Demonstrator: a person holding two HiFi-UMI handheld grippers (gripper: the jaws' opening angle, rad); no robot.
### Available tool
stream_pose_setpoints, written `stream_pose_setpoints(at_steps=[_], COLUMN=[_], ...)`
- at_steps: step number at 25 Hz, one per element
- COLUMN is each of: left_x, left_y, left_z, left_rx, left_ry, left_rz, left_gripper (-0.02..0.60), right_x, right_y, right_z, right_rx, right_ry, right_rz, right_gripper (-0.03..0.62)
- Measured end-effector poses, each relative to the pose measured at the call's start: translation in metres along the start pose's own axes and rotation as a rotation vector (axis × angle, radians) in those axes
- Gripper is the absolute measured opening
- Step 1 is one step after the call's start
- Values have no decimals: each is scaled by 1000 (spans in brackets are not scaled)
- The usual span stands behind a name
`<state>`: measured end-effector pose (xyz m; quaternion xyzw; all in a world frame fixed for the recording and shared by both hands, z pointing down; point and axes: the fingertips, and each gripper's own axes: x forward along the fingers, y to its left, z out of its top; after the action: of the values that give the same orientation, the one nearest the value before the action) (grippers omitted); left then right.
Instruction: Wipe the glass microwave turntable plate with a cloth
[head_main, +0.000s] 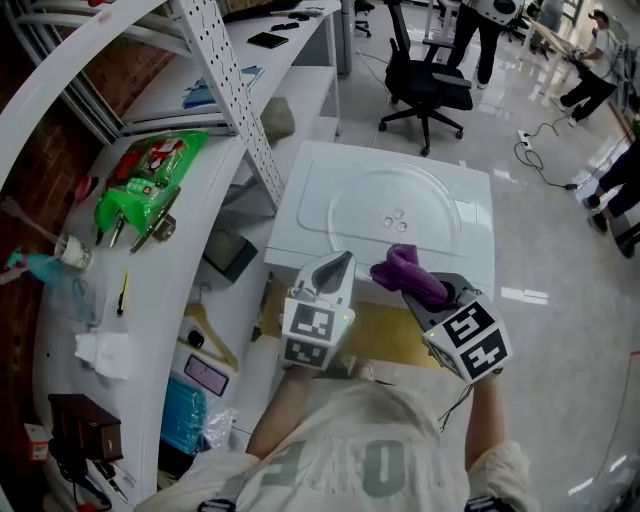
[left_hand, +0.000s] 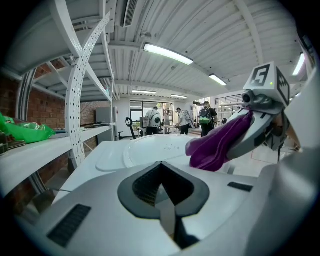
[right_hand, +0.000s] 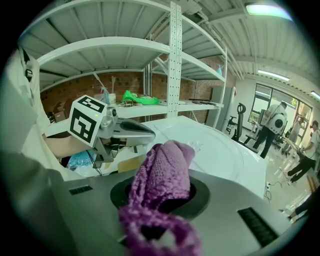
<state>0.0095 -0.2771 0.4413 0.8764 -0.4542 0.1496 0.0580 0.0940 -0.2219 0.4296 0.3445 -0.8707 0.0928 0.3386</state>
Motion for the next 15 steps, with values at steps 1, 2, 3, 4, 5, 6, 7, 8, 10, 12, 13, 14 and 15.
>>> stream_pose_setpoints(at_steps=[1,2,3,4,5,6,7,8,10,12,13,14,15], left_x=[0,0,0,0,1,1,1,1,0,0,0,0,0], left_y=[0,-1,-1,-1,-1,-1,-1,0,0,-1,-1,-1,-1], left_z=[0,0,0,-1,-1,-1,-1,-1,-1,-2,-1,-1,-1], left_rx=[-1,-2,-3,-3,-3,-2,-3,-4,-7,-6,-4,-3,-2], left_ry=[0,0,1,1,1,1,1,1,4,6,5,5,4], left_rz=[0,0,0,-1,-1,-1,0,1,2,0,-1,-1,-1], left_gripper=[3,3,3,3,3,3,3,3,3,3,3,3,3], right_x=[-1,-2,-3,-3,-4,-5,-4,-3,1,4,6,8,11], right_y=[1,1,0,-3,-8,-17,-30,-45,-81,-119,-135,-149,-160], right_z=[-1,-2,-1,1,5,10,15,20,27,30,31,32,32], right_rx=[-2,-2,2,10,17,19,15,11,23,58,78,96,110], right_ry=[0,-1,-8,-19,-34,-51,-68,-85,-107,-115,-120,-123,-124], right_rz=[1,1,-3,-11,-24,-43,-68,-96,-166,-239,-268,-291,-308], right_gripper=[55,55,55,55,55,55,55,55,55,55,55,55,55])
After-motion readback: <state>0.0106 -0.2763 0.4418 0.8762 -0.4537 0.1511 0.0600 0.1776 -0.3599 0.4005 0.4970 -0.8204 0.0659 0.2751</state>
